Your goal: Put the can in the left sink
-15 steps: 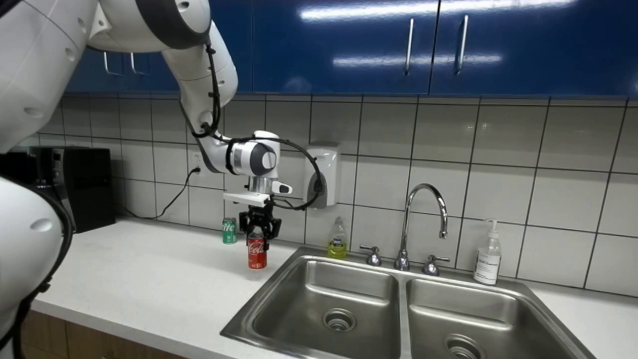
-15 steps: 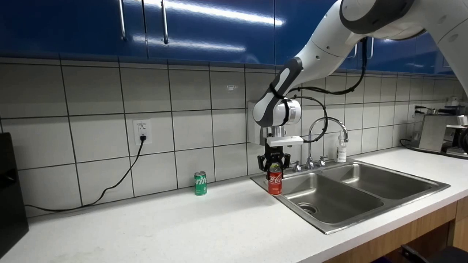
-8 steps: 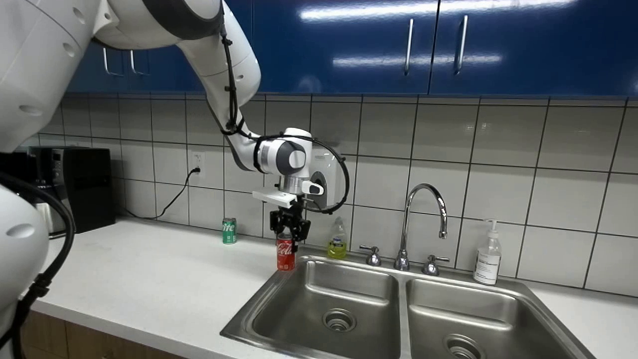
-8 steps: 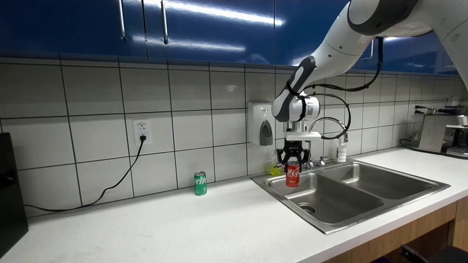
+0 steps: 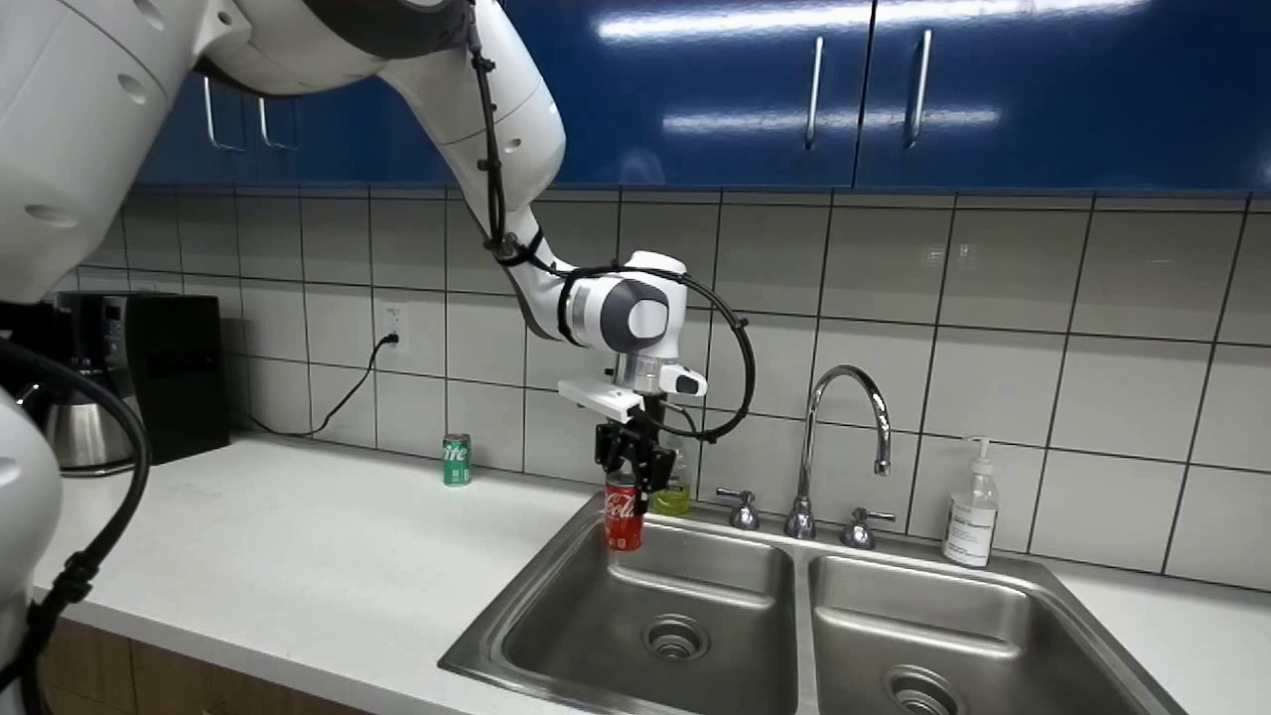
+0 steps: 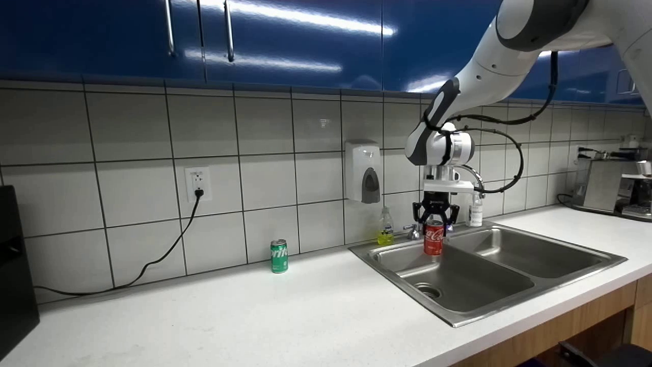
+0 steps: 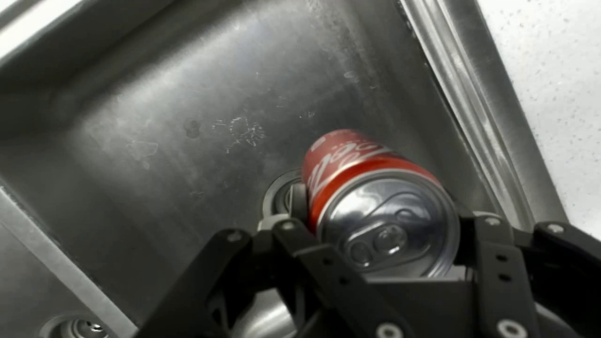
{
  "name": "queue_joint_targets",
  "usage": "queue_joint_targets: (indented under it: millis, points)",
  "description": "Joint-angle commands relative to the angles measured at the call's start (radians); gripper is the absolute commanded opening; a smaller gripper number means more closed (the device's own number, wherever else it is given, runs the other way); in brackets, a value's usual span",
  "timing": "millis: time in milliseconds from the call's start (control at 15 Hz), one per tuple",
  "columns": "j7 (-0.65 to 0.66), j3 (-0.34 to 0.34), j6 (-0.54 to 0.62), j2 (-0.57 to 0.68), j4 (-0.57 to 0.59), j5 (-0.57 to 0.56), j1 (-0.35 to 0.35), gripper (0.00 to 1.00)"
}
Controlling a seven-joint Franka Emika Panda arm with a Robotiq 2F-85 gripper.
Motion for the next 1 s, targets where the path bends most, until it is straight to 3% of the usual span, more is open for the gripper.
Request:
queue_joint_targets:
  millis: [0, 933]
  points:
    - [-0.002, 0.003, -0.002, 0.013, 0.009, 0.032, -0.031, 0.38]
    - [-0.021, 0.026, 0.155, 0.312, 0.106, 0.097, -0.104, 0.38]
